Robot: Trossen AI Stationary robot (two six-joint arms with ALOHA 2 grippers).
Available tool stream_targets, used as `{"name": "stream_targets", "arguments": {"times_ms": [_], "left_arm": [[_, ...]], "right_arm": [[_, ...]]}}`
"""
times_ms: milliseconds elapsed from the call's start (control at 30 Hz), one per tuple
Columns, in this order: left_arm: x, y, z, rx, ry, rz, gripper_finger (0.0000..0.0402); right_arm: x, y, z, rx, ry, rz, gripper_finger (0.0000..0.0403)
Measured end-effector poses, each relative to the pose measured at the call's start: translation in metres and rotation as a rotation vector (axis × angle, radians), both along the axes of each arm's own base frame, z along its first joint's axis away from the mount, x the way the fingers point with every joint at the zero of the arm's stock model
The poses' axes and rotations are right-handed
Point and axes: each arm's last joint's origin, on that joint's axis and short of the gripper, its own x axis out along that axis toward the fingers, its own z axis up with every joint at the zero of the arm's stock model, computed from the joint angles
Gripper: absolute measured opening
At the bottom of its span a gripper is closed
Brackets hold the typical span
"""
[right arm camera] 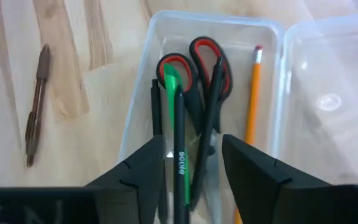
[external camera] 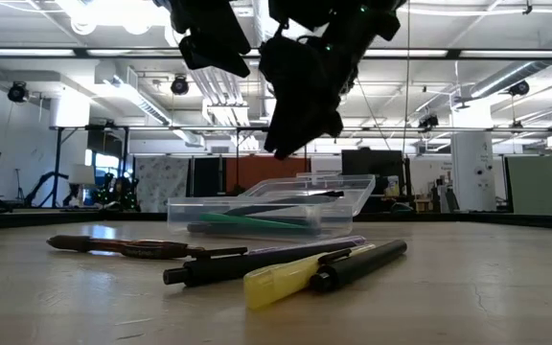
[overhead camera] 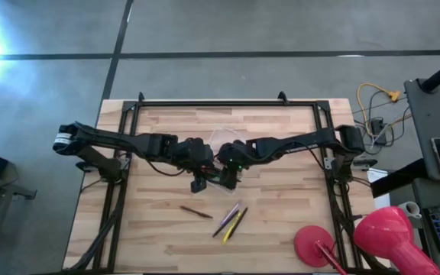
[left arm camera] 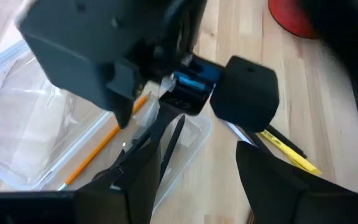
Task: Pick & place school supplies into a supply box
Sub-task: Put the black pen into the transparent case
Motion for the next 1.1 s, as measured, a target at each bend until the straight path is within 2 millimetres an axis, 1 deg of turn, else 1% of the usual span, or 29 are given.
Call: {"name": "stream_targets", "arguments": {"times_ms": [100,233,333,433,533,667,733,833,967,1100], "left_arm": [[0.0,0.0,0.0,0.0,0.0,0.0,0.0193],[0.0,0.0,0.0,0.0,0.0,0.0,0.0193],[0.0,0.0,0.0,0.0,0.001,0.0,0.0193],[0.0,0.0,0.0,0.0,0.001,0.0,0.0193],[0.0,0.0,0.0,0.0,0.001,0.0,0.0193],[0.0,0.0,0.0,0.0,0.001,0.001,0.0193],[0.0,0.0,0.0,0.0,0.001,0.001,0.0193],[0.0,0.0,0.0,0.0,0.001,0.0,0.0193],[0.0,0.0,0.0,0.0,0.002,0.001,0.0193],[0.0,0.0,0.0,0.0,0.002,0.0,0.0193]], "right_arm": [[0.001,-0.002,0.006,-0.021,0.008,0.02,0.0168],[0.0,-0.004,0.007,-0.026,0.022,0.022,0.0179],[-0.002,-0.004,0.005,-0.013,0.036,0.028,0.0183],[-0.002,-0.005,0.001,0.049,0.045,0.061,0.0184],[-0.002,-0.013,0.001,0.075,0.04,0.054,0.0185],[0.001,-0.032,0.005,0.088,-0.008,-0.017,0.0185],[-0.001,-0.037,0.008,0.09,0.008,-0.033,0.0185],[-0.008,-0.036,0.01,0.073,0.096,0.006,0.0185],[-0.02,-0.024,0.0,0.058,0.231,0.082,0.0182],[-0.02,-0.013,-0.009,0.055,0.239,0.115,0.0176]]}}
